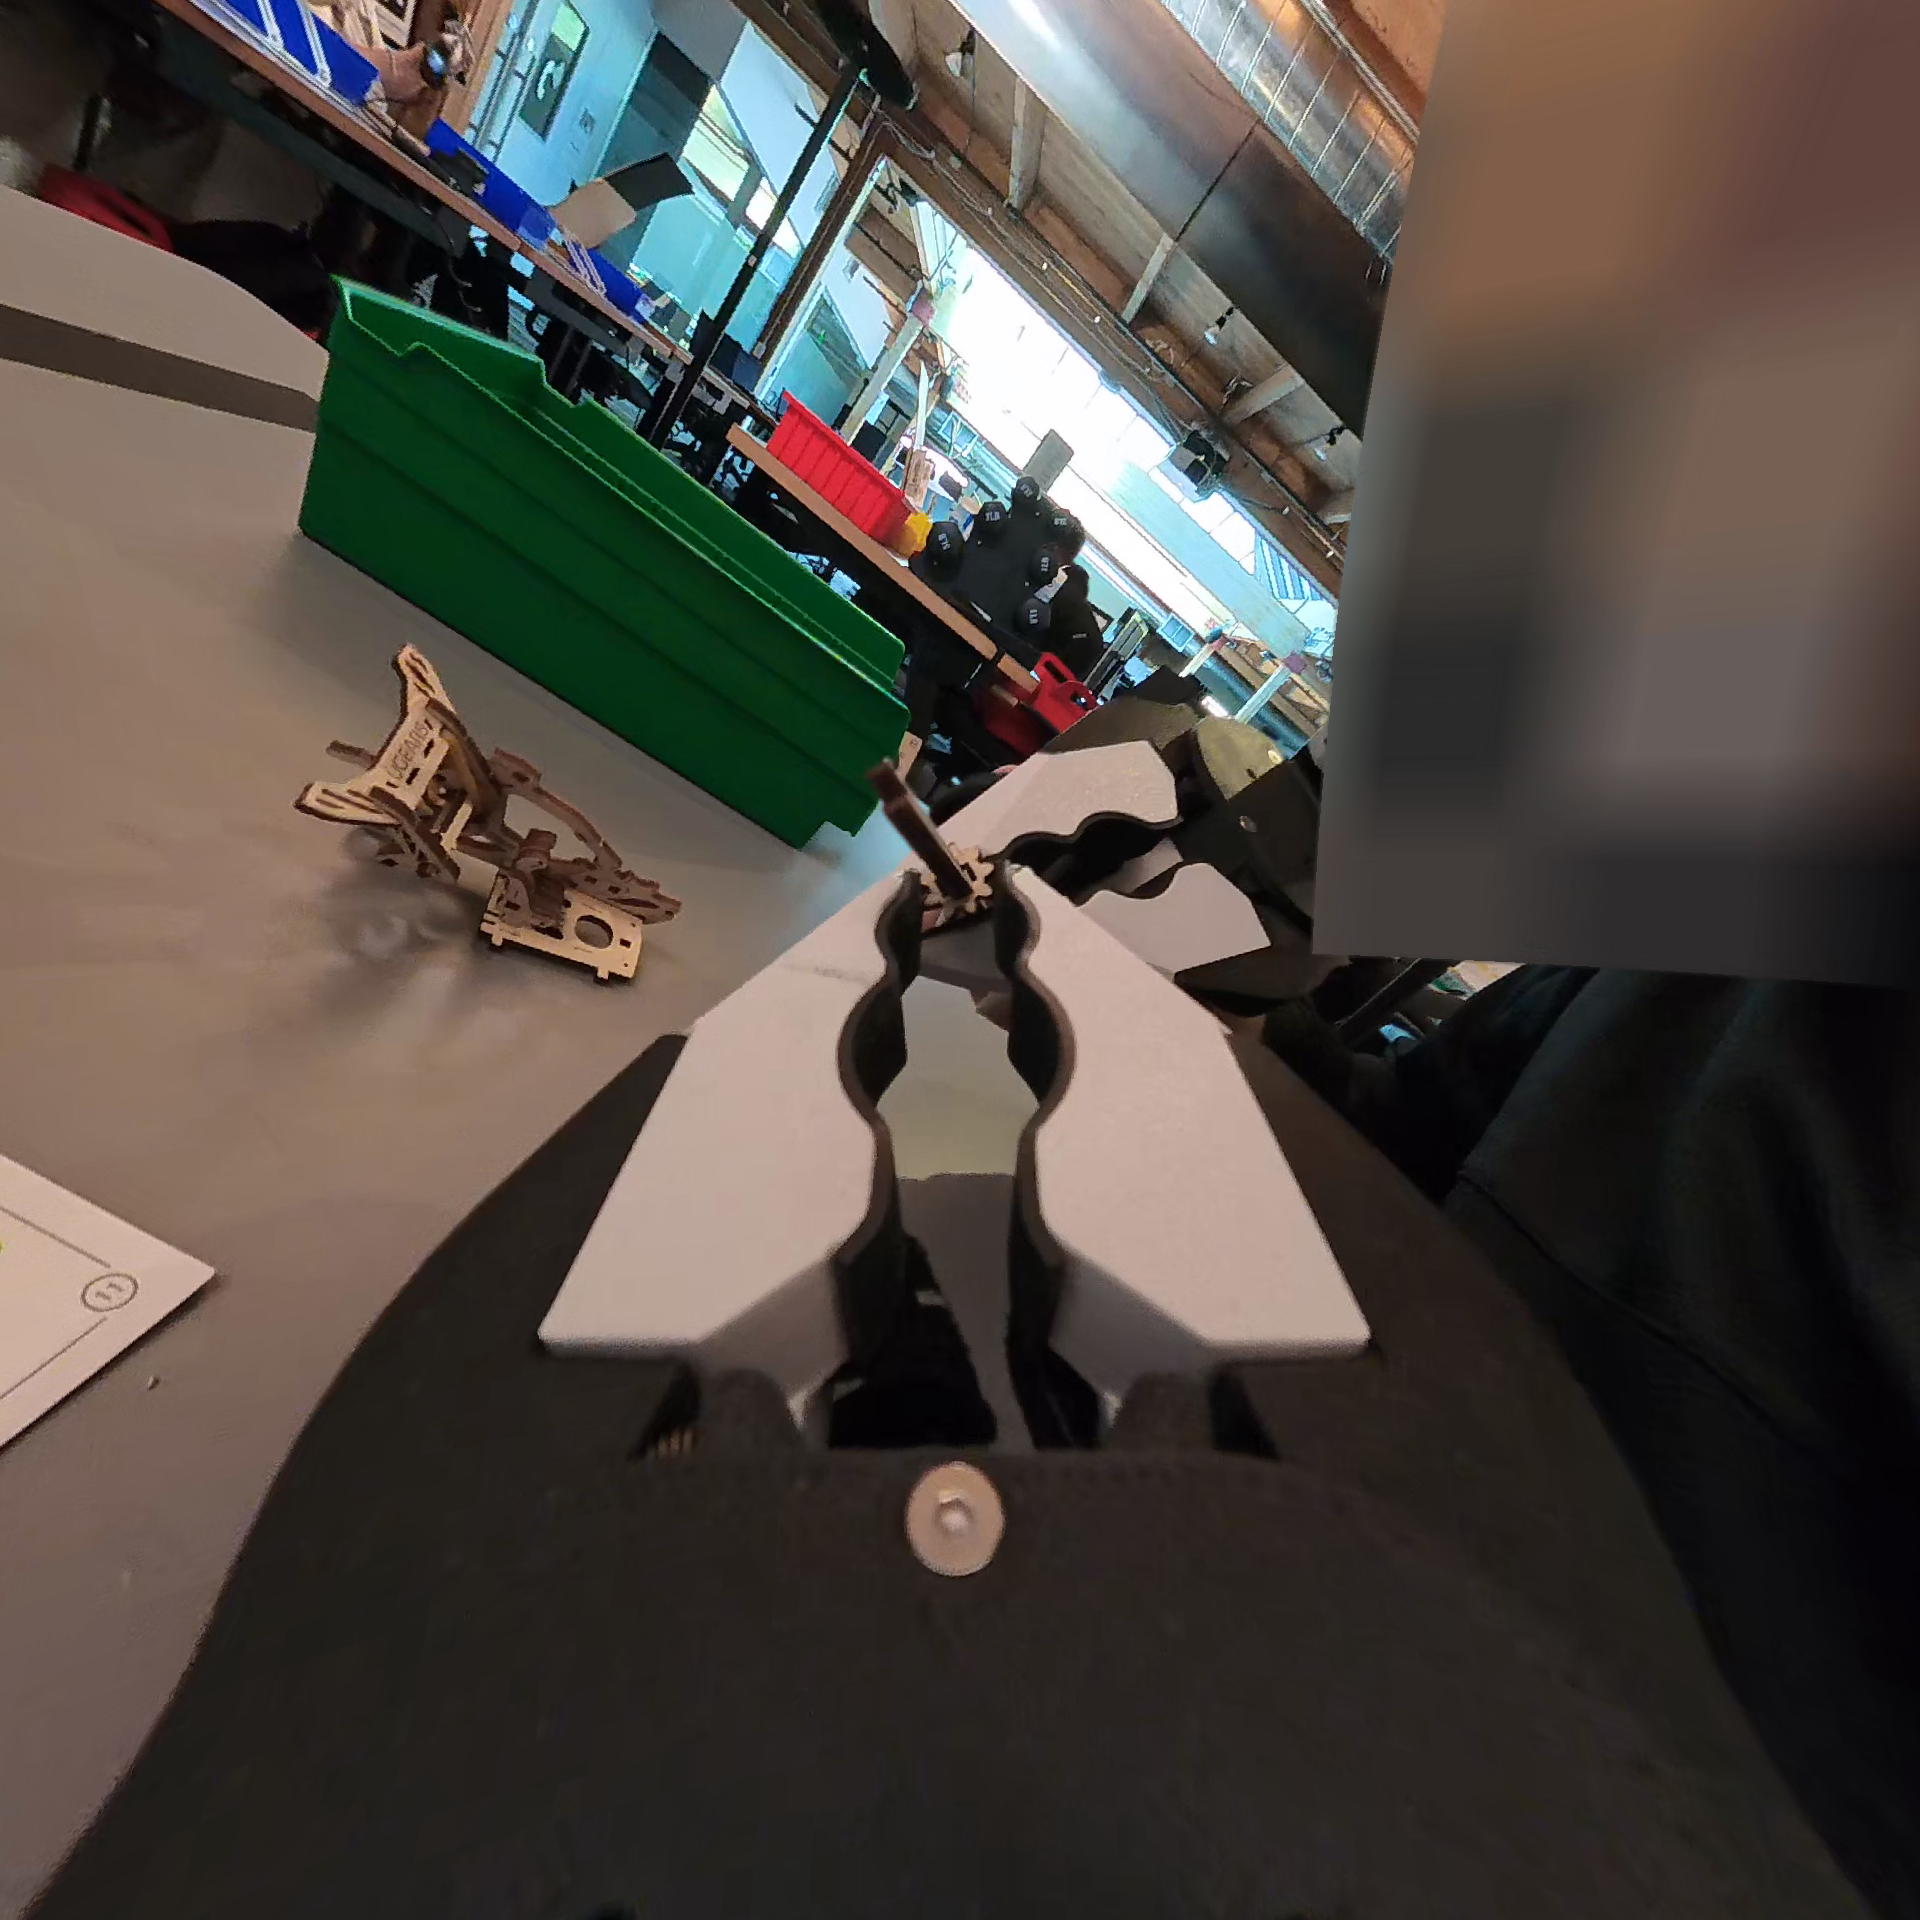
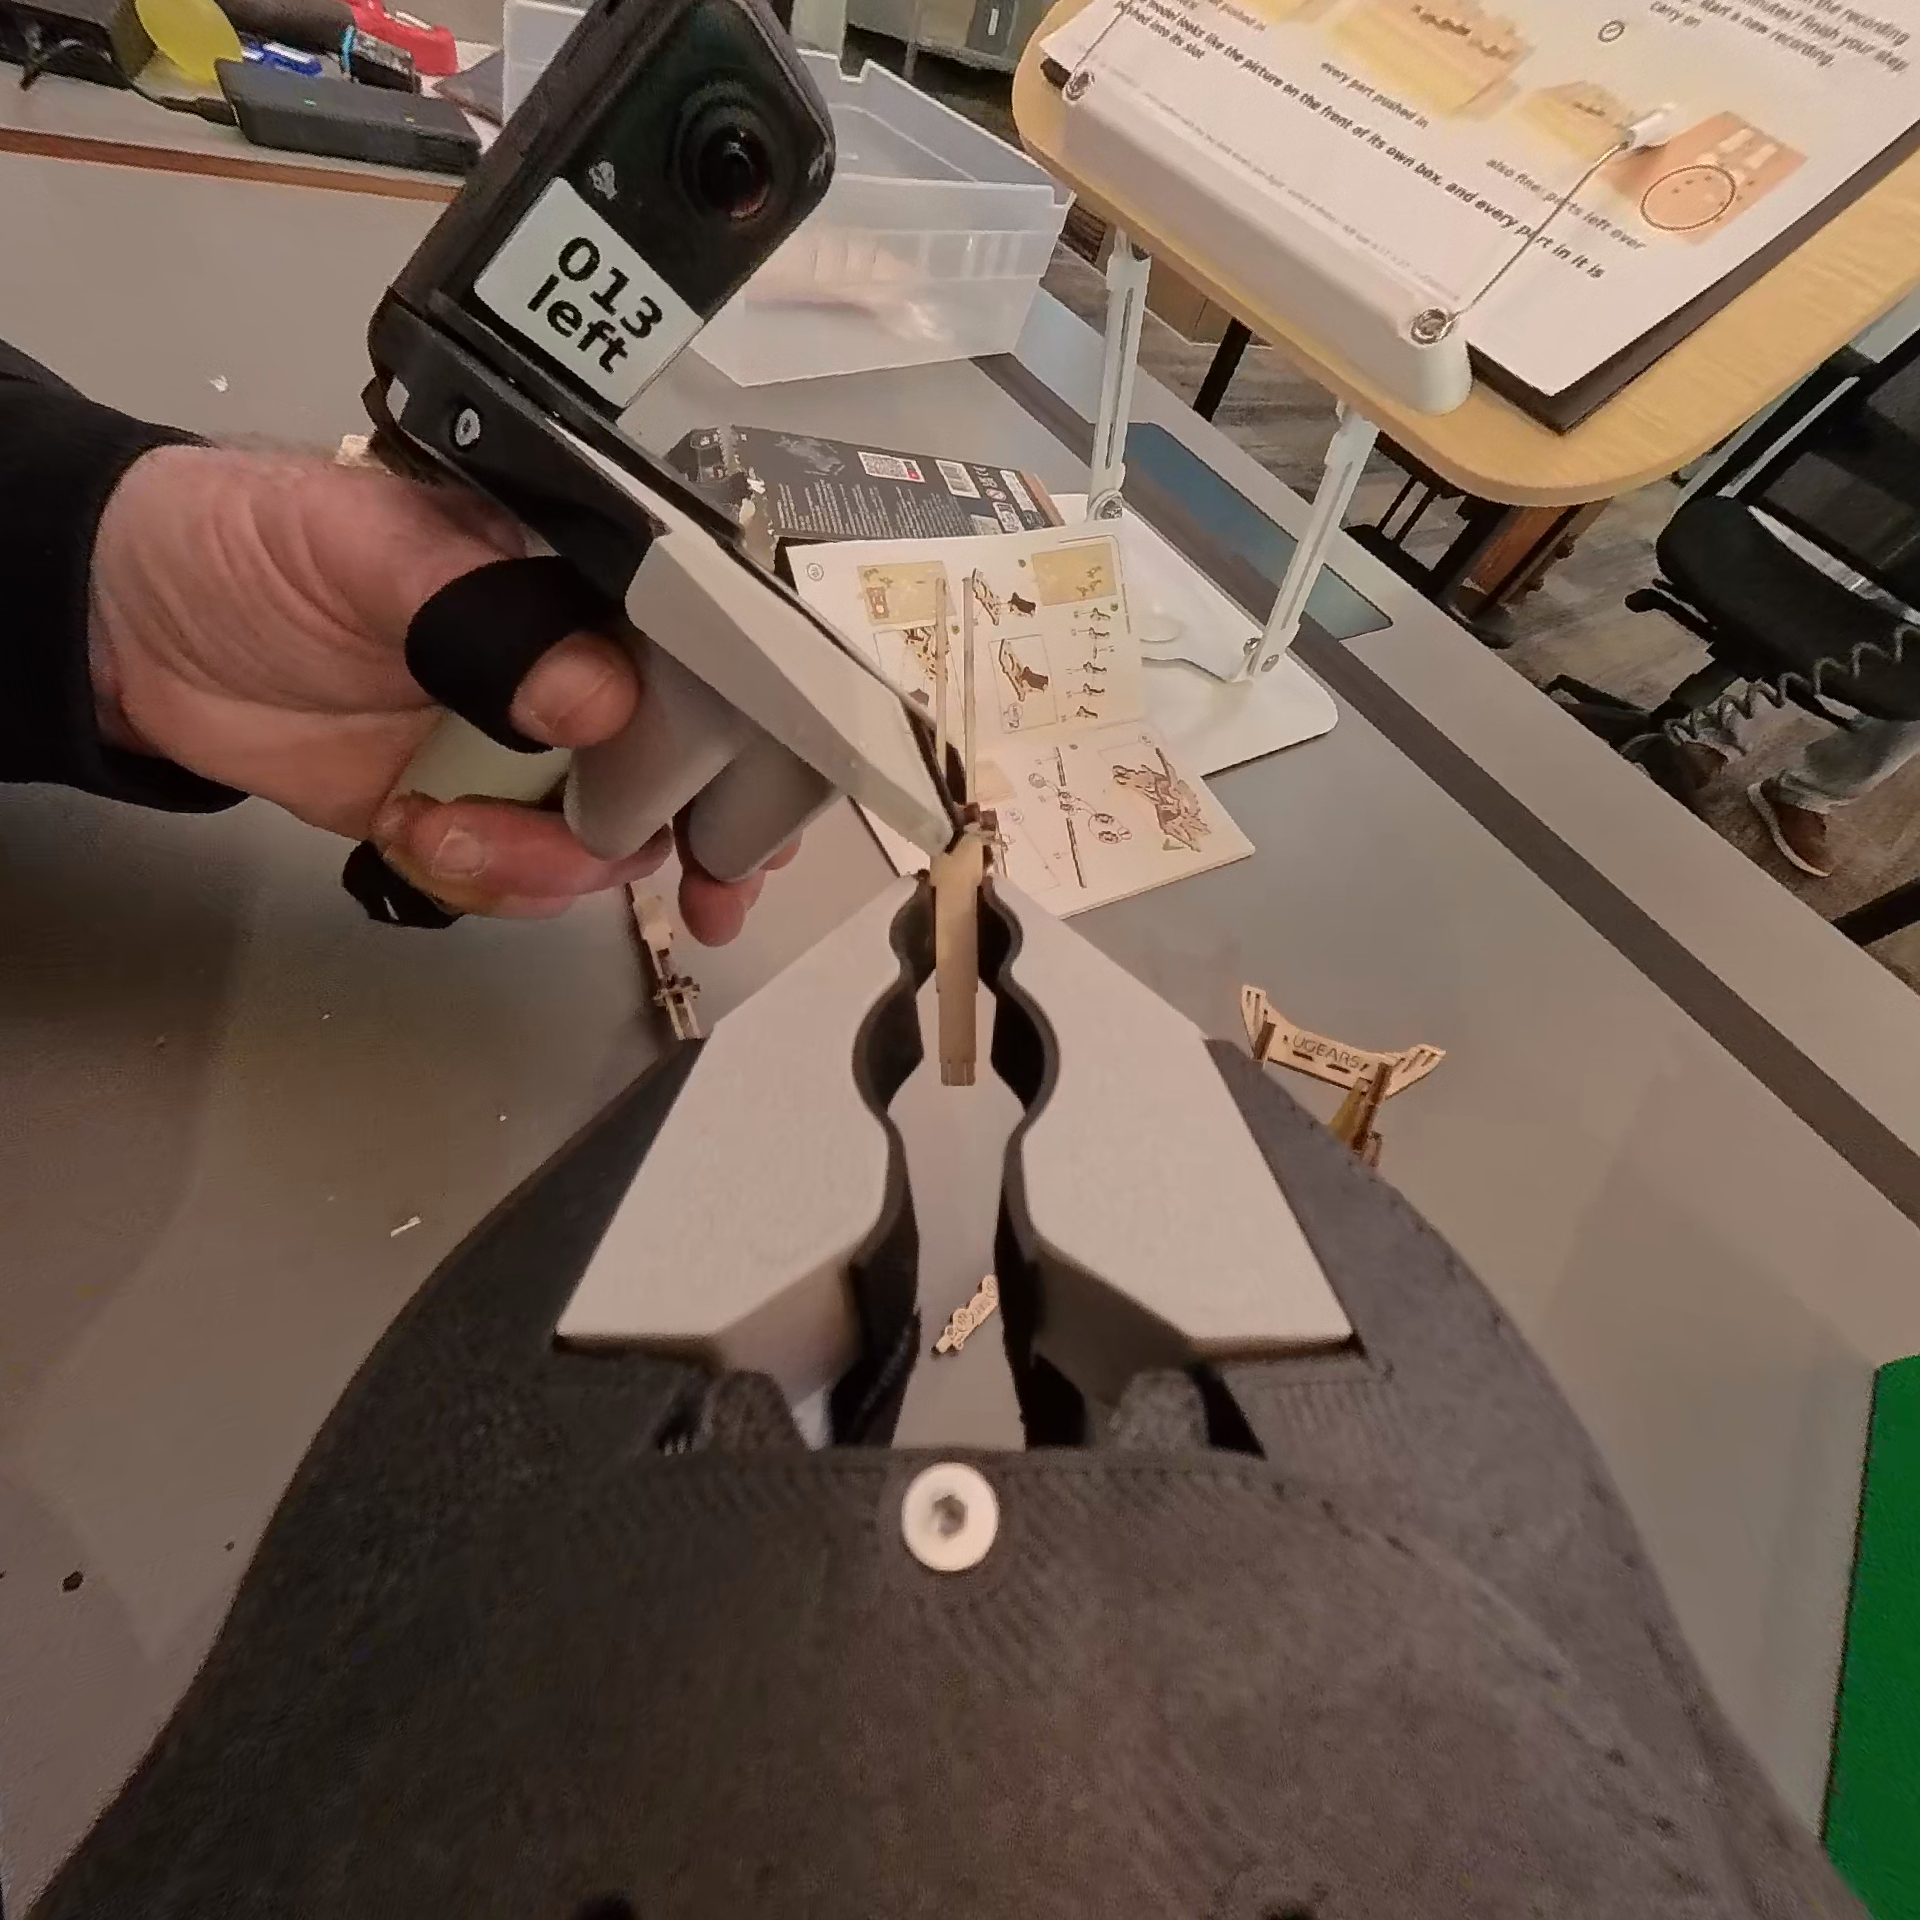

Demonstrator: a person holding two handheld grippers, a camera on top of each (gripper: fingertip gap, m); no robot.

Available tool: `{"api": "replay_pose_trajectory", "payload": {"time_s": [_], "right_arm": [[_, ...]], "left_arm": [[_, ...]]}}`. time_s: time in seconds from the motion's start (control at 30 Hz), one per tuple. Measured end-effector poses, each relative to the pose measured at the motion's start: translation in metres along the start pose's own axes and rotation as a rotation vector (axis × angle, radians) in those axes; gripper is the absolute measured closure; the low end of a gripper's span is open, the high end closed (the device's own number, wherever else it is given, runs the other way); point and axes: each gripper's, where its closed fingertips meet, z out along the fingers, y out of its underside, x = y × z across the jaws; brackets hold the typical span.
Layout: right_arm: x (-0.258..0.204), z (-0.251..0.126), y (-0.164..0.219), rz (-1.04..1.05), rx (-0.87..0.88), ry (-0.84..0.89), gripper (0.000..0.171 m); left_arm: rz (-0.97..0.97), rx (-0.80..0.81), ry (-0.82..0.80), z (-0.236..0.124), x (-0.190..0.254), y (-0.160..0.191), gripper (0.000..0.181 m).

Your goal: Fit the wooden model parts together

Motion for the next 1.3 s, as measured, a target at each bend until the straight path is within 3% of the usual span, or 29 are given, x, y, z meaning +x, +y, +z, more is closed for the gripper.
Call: {"api": "replay_pose_trajectory", "payload": {"time_s": [0.07, 0.13, 0.23, 0.47, 0.63, 0.83, 1.0, 1.17, 1.3], "right_arm": [[0.001, -0.001, 0.001, 0.008, 0.002, -0.003, 0.166], [0.005, -0.003, 0.005, 0.021, -0.005, -0.001, 0.166], [0.009, -0.010, 0.011, 0.047, -0.013, -0.007, 0.166], [-0.009, -0.024, 0.057, 0.070, -0.185, -0.130, 0.166], [-0.038, -0.028, 0.086, 0.069, -0.308, -0.256, 0.166], [-0.060, -0.025, 0.105, 0.066, -0.393, -0.321, 0.166], [-0.060, -0.021, 0.112, 0.070, -0.405, -0.318, 0.157], [-0.051, -0.025, 0.103, 0.091, -0.371, -0.304, 0.137], [-0.040, -0.022, 0.074, 0.136, -0.267, -0.299, 0.134]], "left_arm": [[0.010, -0.007, -0.005, -0.001, 0.000, -0.001, 0.168], [0.001, 0.032, -0.005, -0.008, -0.001, -0.012, 0.153], [0.083, -0.032, -0.049, -0.022, -0.003, -0.013, 0.147], [0.521, -0.588, -0.368, -0.086, -0.044, 0.052, 0.144], [0.755, -0.918, -0.471, -0.118, -0.072, 0.088, 0.151], [0.786, -0.950, -0.443, -0.117, -0.074, 0.097, 0.172], [0.859, -0.937, -0.444, -0.115, -0.075, 0.096, 0.175], [0.935, -0.904, -0.469, -0.113, -0.074, 0.092, 0.176], [1.034, -0.819, -0.477, -0.099, -0.059, 0.073, 0.176]]}}
